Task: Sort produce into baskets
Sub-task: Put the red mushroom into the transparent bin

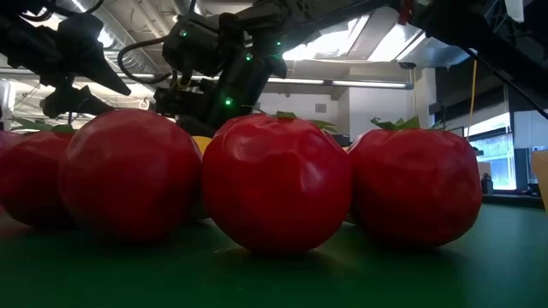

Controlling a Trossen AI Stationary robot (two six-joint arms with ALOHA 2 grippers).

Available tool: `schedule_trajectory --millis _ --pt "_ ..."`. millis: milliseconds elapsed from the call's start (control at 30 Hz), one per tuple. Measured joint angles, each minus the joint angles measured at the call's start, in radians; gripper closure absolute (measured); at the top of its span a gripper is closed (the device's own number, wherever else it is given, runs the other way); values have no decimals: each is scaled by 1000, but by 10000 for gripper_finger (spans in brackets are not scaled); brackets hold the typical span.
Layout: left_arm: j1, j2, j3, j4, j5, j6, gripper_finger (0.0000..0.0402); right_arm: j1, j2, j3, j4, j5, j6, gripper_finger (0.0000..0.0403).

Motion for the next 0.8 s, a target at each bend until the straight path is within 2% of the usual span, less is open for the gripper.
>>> schedule_trajectory --millis 800 --pt "0 0 0 1 0 -25 123 0 -3 3 -126 -1 10 150"
